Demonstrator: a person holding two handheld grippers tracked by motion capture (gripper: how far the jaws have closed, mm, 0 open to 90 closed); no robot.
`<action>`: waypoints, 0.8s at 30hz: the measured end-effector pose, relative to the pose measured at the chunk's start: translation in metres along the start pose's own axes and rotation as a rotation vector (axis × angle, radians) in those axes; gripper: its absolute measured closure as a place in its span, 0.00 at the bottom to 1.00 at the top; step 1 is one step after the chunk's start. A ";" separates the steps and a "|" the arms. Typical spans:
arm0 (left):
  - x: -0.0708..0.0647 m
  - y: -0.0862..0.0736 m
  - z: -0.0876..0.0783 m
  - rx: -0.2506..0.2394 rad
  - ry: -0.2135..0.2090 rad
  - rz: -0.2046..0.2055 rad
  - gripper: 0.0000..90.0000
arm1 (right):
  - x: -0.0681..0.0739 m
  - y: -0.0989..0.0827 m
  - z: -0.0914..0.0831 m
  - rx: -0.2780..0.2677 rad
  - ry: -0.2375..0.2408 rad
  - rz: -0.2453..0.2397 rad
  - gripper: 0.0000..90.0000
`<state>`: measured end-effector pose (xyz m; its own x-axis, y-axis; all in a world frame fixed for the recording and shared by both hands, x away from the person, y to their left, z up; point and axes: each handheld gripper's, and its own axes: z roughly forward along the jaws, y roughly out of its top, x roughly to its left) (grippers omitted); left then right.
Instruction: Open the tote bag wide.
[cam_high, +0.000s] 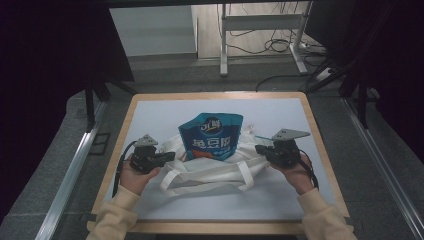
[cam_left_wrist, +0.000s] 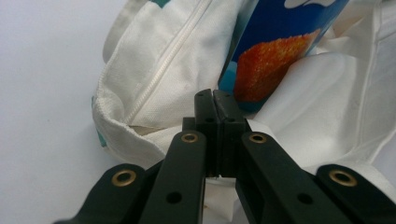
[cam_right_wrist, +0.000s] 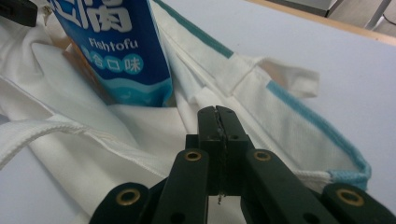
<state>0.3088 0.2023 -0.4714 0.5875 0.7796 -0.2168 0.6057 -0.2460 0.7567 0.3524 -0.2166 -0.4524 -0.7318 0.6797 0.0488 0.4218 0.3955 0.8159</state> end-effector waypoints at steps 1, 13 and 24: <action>-0.001 -0.003 0.002 0.008 0.003 0.003 1.00 | 0.001 -0.004 0.001 0.005 0.003 0.003 0.99; -0.003 -0.015 0.014 0.037 -0.010 -0.002 1.00 | 0.003 -0.045 0.015 0.070 0.036 0.049 0.99; -0.006 -0.013 0.013 0.027 0.019 0.014 1.00 | 0.006 -0.042 0.013 0.046 0.027 0.041 0.99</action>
<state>0.3042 0.1941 -0.4881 0.5859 0.7868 -0.1942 0.6121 -0.2726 0.7423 0.3366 -0.2212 -0.4938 -0.7276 0.6791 0.0973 0.4752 0.3966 0.7854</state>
